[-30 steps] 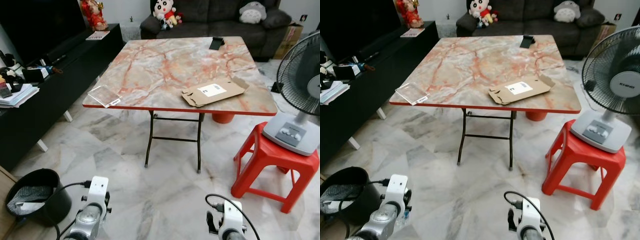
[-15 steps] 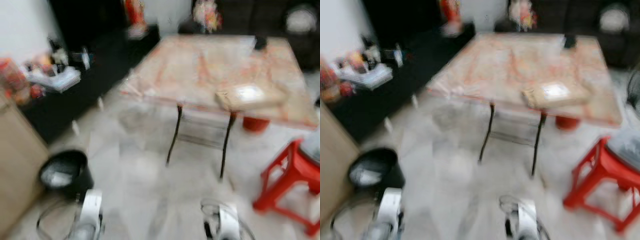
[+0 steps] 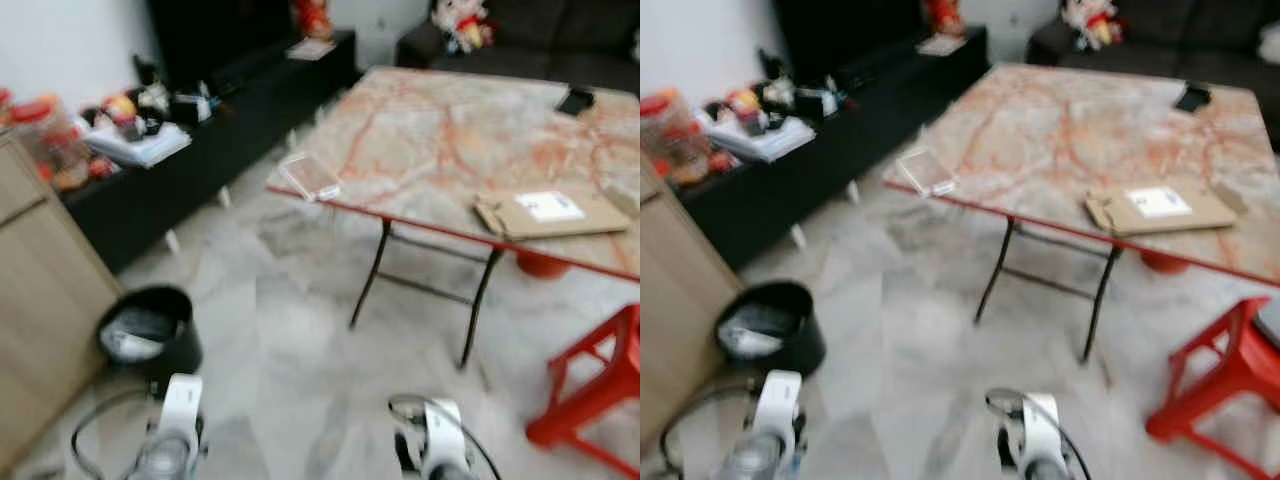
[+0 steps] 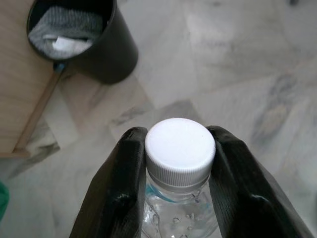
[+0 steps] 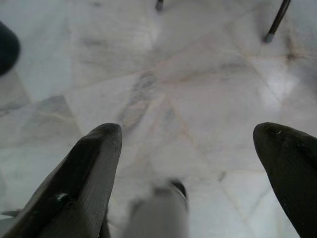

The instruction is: Picking trash to rubbish bin

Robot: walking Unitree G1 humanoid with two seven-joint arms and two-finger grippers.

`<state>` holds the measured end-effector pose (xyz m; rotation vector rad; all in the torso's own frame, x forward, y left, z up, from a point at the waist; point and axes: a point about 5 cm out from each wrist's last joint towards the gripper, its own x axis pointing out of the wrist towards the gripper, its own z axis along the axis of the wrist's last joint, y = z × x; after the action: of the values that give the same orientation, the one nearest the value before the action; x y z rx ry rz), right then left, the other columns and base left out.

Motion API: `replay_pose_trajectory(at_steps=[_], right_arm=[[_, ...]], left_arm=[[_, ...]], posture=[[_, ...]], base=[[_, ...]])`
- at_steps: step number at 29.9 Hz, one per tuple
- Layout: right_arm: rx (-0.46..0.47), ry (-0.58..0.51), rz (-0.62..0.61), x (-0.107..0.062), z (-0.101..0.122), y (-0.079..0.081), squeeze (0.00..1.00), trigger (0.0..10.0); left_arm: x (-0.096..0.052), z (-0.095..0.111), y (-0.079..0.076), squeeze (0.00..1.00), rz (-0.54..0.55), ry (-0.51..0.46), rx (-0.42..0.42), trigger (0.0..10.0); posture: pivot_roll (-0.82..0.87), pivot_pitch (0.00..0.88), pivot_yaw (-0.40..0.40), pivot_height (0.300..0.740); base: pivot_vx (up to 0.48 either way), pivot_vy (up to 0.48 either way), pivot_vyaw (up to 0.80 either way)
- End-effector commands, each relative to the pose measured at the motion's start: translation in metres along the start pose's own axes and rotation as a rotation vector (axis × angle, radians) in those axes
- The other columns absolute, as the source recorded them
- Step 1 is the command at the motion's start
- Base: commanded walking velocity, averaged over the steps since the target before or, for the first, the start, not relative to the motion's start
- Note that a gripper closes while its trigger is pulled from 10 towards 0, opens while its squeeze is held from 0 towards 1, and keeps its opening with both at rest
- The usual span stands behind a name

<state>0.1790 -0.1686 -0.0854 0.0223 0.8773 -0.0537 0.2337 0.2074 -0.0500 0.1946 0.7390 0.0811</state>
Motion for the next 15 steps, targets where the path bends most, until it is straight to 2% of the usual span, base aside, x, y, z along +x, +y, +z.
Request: replay_pose_trajectory(at_steps=[1, 4, 7, 15], right_arm=[[-0.009, -0.006, -0.012, 0.0007, 0.0032, -0.0042, 0.00, 10.0], [0.013, -0.009, -0.018, 0.0011, 0.0049, -0.0047, 0.00, 10.0], [-0.013, -0.018, -0.012, 0.0021, 0.0089, -0.0049, 0.00, 10.0], [-0.014, -0.025, -0.017, 0.0026, 0.0111, -0.0047, 0.00, 10.0]], left_arm=[[-0.0001, -0.0003, 0.0004, 0.00, 0.010, 0.000, -0.008, 10.0], [0.0001, 0.0003, -0.0001, 0.00, 0.010, -0.001, -0.011, 10.0], [0.0007, 0.0029, -0.0008, 0.00, 0.009, -0.007, -0.014, 10.0], [0.0012, 0.0049, -0.0005, 0.00, 0.013, -0.013, -0.018, 10.0]], posture=[[-0.09, 0.000, 0.045, 0.740], [-0.09, 0.000, 0.043, 0.740], [-0.09, 0.000, 0.042, 0.740], [-0.08, 0.000, 0.040, 0.740]], base=[[0.311, 0.000, 0.79], [0.307, 0.000, 0.22], [0.304, 0.000, 0.00], [0.299, 0.000, 0.76]])
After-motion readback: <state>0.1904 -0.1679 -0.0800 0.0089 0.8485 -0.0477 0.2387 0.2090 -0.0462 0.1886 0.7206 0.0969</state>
